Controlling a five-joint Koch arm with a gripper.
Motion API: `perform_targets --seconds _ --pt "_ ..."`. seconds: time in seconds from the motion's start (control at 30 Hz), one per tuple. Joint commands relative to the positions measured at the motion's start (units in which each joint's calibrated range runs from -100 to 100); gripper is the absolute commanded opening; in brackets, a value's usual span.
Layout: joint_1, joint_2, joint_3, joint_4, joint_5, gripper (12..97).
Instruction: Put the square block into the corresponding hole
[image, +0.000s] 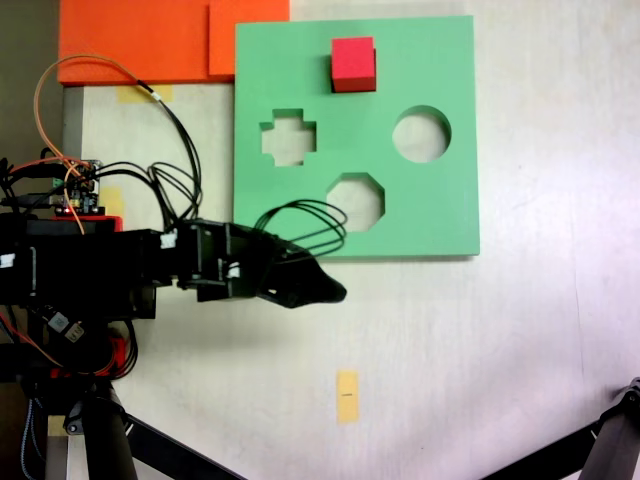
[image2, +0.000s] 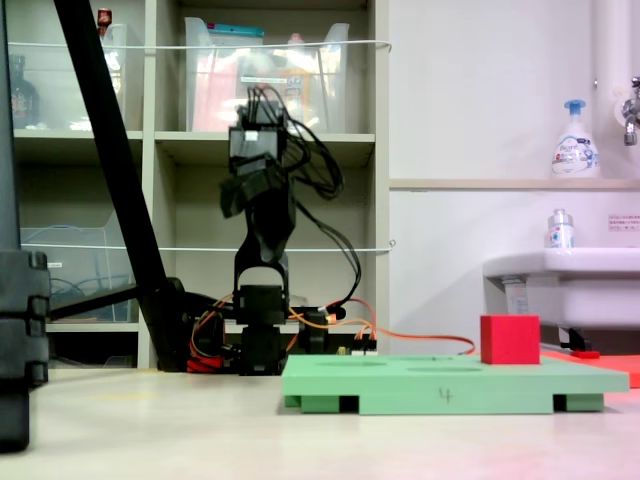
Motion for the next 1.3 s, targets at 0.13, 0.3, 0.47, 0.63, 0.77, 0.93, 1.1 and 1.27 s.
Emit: perform_targets --seconds 0.13,0.3,0.47,0.63,0.77,0.93,1.1,1.27 --pt "0.98 -20.62 -27.4 22.69 -5.52 55.9" --pt "0.63 -26.07 -55.11 41.46 -8.5 55.5" --pt "0.39 -28.86 -86.92 80.85 -10.65 55.2" --pt "0.34 -28.86 -92.6 82.97 -11.72 55.1" --pt "-0.34 -28.86 -92.6 82.48 -12.45 54.2" --pt "-0.98 -28.86 -92.6 81.04 -11.97 48.9" --pt "-1.07 -28.86 -92.6 80.94 -12.01 49.1" --pt "-1.47 -28.86 -92.6 81.04 -12.01 49.0"
